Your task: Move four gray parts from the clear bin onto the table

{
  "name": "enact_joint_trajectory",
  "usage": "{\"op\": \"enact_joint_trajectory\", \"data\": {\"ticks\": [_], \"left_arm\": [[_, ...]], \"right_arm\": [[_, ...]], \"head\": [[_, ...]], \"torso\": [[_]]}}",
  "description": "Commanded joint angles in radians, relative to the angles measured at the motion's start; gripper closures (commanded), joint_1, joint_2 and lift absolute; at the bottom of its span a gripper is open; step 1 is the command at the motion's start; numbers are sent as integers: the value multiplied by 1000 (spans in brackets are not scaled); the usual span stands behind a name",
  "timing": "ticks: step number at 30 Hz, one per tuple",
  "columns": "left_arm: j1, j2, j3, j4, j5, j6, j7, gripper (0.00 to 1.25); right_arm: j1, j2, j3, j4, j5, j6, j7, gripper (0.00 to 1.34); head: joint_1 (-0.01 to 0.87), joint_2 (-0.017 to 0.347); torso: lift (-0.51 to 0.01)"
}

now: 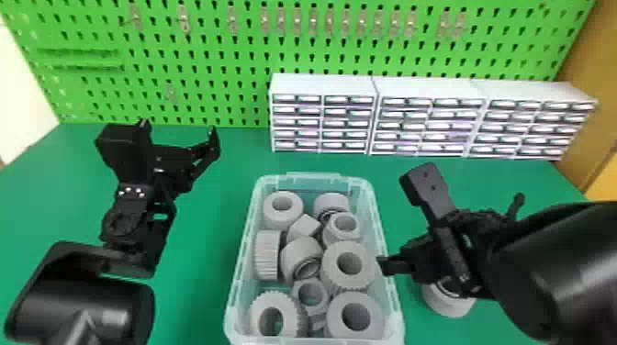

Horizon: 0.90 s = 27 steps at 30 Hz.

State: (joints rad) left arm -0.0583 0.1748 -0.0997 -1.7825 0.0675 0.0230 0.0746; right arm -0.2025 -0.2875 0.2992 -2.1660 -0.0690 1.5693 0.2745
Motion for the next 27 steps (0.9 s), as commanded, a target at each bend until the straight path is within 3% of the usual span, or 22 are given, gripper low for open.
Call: {"op": "enact_joint_trajectory", "data": {"ticks": [1, 8, 17, 27], "left_arm": [[0, 0, -2, 0, 0, 0, -1, 108], [0, 0, -2, 0, 2, 0, 1, 108], [-6, 0, -8, 0, 3, 0, 1, 108], [-6, 0, -9, 2, 3, 2, 1, 108]], "right_arm": [[0, 1, 0, 0, 0, 3, 0, 522], [-11, 7, 4, -2, 3, 3, 0, 521], [-60, 33, 49, 29, 29, 3, 0, 521], [-123, 51, 89, 115, -37, 3, 0, 521]], "head": [[678, 34], [678, 34], [678, 34], [678, 34]], "torso": [[-50], [-50], [-50], [-50]]}}
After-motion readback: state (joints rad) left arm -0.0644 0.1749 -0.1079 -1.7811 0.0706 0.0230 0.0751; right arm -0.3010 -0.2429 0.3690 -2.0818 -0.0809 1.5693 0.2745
